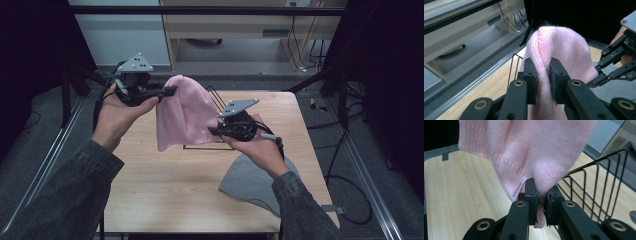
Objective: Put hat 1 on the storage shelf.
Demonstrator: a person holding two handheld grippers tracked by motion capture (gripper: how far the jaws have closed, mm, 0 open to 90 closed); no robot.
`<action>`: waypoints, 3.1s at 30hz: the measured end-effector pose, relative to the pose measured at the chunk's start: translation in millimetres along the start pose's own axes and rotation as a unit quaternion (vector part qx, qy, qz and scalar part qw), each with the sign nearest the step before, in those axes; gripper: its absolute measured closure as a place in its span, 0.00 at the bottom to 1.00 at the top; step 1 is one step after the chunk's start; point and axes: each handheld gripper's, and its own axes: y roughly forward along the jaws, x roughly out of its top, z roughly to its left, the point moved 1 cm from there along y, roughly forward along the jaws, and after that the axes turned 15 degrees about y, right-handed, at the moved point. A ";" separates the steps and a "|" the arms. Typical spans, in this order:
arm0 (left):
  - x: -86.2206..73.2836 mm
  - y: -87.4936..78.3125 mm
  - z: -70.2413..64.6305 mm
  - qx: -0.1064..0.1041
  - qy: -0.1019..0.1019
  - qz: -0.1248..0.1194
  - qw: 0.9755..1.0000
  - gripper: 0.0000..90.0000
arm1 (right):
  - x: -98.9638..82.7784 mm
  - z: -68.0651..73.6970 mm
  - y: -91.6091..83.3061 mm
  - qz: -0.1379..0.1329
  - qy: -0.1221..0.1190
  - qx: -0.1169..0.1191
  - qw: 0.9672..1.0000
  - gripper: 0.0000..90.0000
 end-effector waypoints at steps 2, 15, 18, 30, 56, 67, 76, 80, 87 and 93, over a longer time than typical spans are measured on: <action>2.7 2.3 4.7 0.001 -0.004 -0.001 1.000 0.86 | 3.7 -3.5 -1.2 -0.002 0.004 0.000 1.000 0.92; 23.2 36.3 32.0 0.000 -0.006 -0.020 1.000 0.86 | 34.2 -34.1 5.4 -0.029 0.026 -0.002 0.999 0.92; 26.2 41.9 37.6 -0.001 -0.013 -0.030 0.999 0.86 | 39.6 -42.9 5.0 -0.040 0.034 -0.003 0.999 0.92; 31.0 60.5 63.7 0.007 -0.008 -0.032 0.999 0.86 | 56.3 -70.9 13.8 -0.040 0.033 -0.024 0.998 0.92; 22.2 99.0 47.2 -0.009 0.014 -0.014 1.000 0.86 | 20.9 -86.9 21.5 -0.008 0.027 -0.062 0.998 0.91; 13.7 113.6 31.8 -0.021 0.023 -0.009 0.999 0.86 | 0.5 -92.2 28.0 0.009 0.028 -0.072 0.997 0.90; 13.4 113.5 20.4 -0.026 0.034 -0.008 0.999 0.86 | -9.2 -96.2 31.7 0.017 0.038 -0.069 0.997 0.90; 12.6 113.1 19.1 -0.027 0.033 -0.007 0.999 0.86 | -11.3 -97.2 32.3 0.018 0.044 -0.069 0.997 0.87; 8.1 117.5 17.1 -0.032 0.028 -0.006 0.999 0.86 | -16.3 -100.2 31.6 0.015 0.057 -0.079 0.995 0.70; 4.2 121.5 14.1 -0.034 0.028 -0.003 0.999 0.86 | -21.6 -101.7 27.3 0.016 0.064 -0.091 0.994 0.60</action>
